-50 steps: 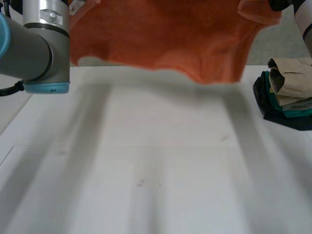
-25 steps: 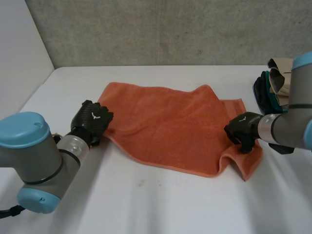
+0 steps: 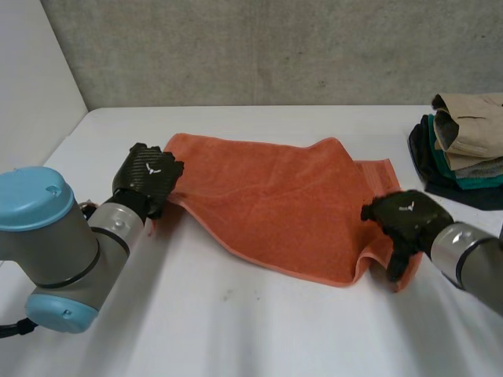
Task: Fold the laundry.
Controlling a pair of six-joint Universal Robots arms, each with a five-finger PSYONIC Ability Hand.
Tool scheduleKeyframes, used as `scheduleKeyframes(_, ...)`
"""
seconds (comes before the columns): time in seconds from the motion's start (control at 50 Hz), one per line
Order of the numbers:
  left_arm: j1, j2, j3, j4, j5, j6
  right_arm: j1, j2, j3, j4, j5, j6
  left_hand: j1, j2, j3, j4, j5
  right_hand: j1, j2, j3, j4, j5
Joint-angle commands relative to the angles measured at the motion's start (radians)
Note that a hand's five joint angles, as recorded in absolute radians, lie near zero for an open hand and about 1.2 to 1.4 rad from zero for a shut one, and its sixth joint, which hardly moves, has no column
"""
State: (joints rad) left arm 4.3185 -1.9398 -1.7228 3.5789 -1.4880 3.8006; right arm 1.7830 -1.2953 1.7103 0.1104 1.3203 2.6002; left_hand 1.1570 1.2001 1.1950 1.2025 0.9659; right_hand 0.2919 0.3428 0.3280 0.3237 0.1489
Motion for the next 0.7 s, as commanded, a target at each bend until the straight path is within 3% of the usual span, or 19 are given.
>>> scheduleKeyframes(0.02, 0.003, -0.011, -0.004, 0.000, 0.000, -0.002, 0.009, 0.021, 0.089, -0.182, 0.011, -0.009, 0.239, 0.196, 0.201, 0.194, 0.256, 0.116, 0.065, 0.080, 0.084, 0.084)
scheduleKeyframes(0.14, 0.015, -0.019, -0.017, -0.002, 0.000, -0.002, 0.016, 0.132, 0.065, -0.308, 0.022, -0.026, 0.239, 0.196, 0.201, 0.194, 0.256, 0.374, 0.323, 0.338, 0.342, 0.342)
scheduleKeyframes(0.24, 0.023, -0.022, -0.023, -0.003, -0.001, -0.004, 0.032, 0.174, 0.026, -0.307, 0.066, -0.057, 0.239, 0.196, 0.201, 0.194, 0.256, 0.691, 0.640, 0.655, 0.659, 0.659)
scheduleKeyframes(0.26, 0.026, -0.024, -0.026, -0.005, 0.000, -0.004, 0.033, 0.175, 0.025, -0.307, 0.076, -0.058, 0.239, 0.196, 0.201, 0.194, 0.256, 0.790, 0.739, 0.754, 0.759, 0.759)
scheduleKeyframes(0.28, 0.029, -0.025, -0.030, -0.005, 0.000, -0.004, 0.033, 0.174, 0.023, -0.307, 0.086, -0.058, 0.239, 0.196, 0.201, 0.194, 0.256, 1.101, 1.050, 1.065, 1.069, 1.070)
scheduleKeyframes(0.42, 0.049, -0.060, -0.040, -0.005, 0.002, -0.004, 0.021, 0.142, 0.029, -0.302, 0.103, -0.068, 0.205, 0.162, 0.167, 0.159, 0.221, 1.104, 1.053, 1.068, 1.073, 1.073)
scheduleKeyframes(0.44, 0.055, -0.071, -0.040, -0.005, 0.000, -0.004, 0.019, 0.105, 0.034, -0.302, 0.102, -0.065, -0.014, -0.057, -0.052, -0.059, 0.003, 1.104, 1.053, 1.068, 1.073, 1.073)
scheduleKeyframes(0.52, 0.061, -0.088, -0.041, -0.006, -0.002, -0.006, 0.015, 0.030, 0.054, -0.296, 0.088, -0.061, -0.548, -0.592, -0.586, -0.594, -0.532, 1.104, 1.053, 1.068, 1.073, 1.073)
scheduleKeyframes(0.7, 0.086, -0.088, -0.041, -0.032, 0.000, -0.076, -0.118, 0.022, 0.052, -0.262, 0.066, -0.075, -0.656, -0.699, -0.694, -0.701, -0.639, 1.104, 1.053, 1.068, 1.073, 1.073)
